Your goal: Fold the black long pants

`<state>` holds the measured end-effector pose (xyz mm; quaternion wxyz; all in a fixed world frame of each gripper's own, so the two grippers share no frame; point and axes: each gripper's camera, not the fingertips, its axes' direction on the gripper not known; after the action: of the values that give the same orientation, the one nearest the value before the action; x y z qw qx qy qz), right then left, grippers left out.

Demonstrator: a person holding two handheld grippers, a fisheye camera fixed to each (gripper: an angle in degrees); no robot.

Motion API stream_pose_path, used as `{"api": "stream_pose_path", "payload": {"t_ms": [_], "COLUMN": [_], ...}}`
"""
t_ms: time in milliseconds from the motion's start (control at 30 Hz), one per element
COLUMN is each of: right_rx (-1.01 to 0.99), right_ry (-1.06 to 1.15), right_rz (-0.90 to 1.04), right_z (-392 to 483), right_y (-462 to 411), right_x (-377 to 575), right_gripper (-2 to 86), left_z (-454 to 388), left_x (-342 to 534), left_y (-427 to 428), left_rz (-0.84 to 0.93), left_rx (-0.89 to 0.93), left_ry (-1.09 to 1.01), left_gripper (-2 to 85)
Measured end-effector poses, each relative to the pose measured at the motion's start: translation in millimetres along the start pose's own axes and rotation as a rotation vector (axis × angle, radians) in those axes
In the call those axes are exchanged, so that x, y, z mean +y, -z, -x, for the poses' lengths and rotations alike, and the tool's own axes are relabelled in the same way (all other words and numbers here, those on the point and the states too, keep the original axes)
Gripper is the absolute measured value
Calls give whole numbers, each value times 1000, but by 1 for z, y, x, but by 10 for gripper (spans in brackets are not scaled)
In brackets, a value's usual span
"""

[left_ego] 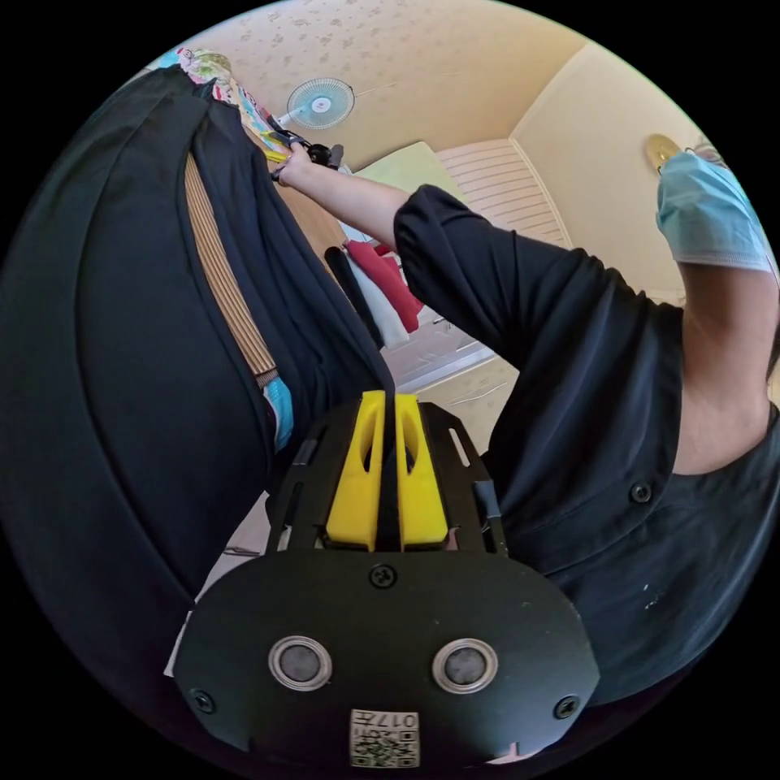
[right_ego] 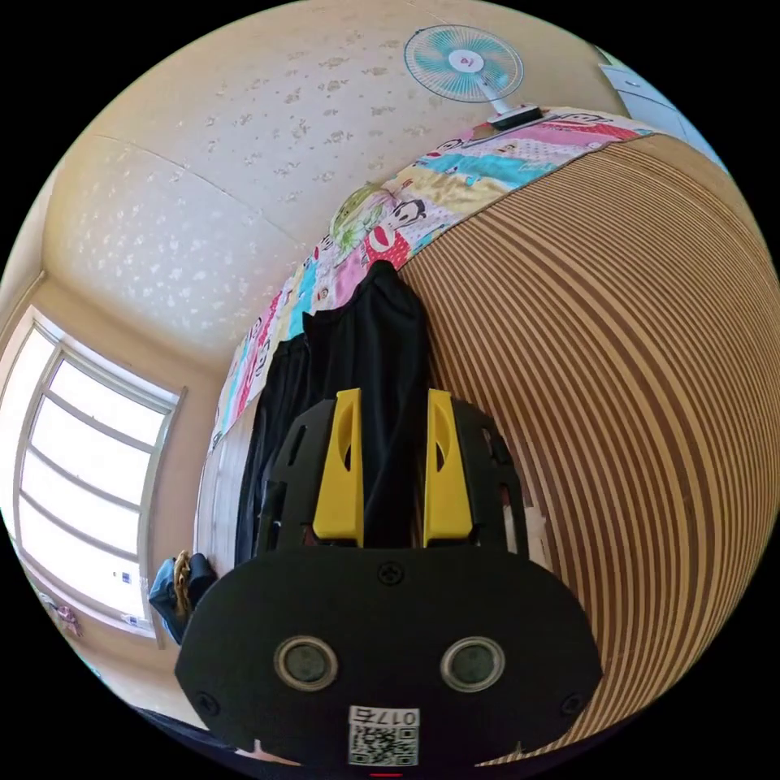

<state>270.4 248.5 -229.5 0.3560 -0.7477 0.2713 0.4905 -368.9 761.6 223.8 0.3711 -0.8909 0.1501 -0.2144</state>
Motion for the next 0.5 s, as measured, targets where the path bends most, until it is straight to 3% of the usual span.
{"api": "stream_pose_path", "payload": {"t_ms": [133, 267, 367, 500], "right_rx": [144, 270, 518, 509], "right_ry": [14, 164, 529, 745], "right_rz": [47, -13, -37, -122], "right_z": [21, 84, 208, 324], "right_y": [-23, -29, -60, -92], "right_x": [-18, -17, 2, 33], "right_gripper": [55, 35, 29, 26], "left_z": [9, 13, 8, -14], "left_x": [2, 8, 24, 56], "left_y": [6, 15, 34, 72], "left_rz": [1, -8, -55, -148], "left_rx": [32, 61, 23, -46], "left_ry": [-12, -13, 21, 47], "left_gripper": [-3, -3, -4, -4]}}
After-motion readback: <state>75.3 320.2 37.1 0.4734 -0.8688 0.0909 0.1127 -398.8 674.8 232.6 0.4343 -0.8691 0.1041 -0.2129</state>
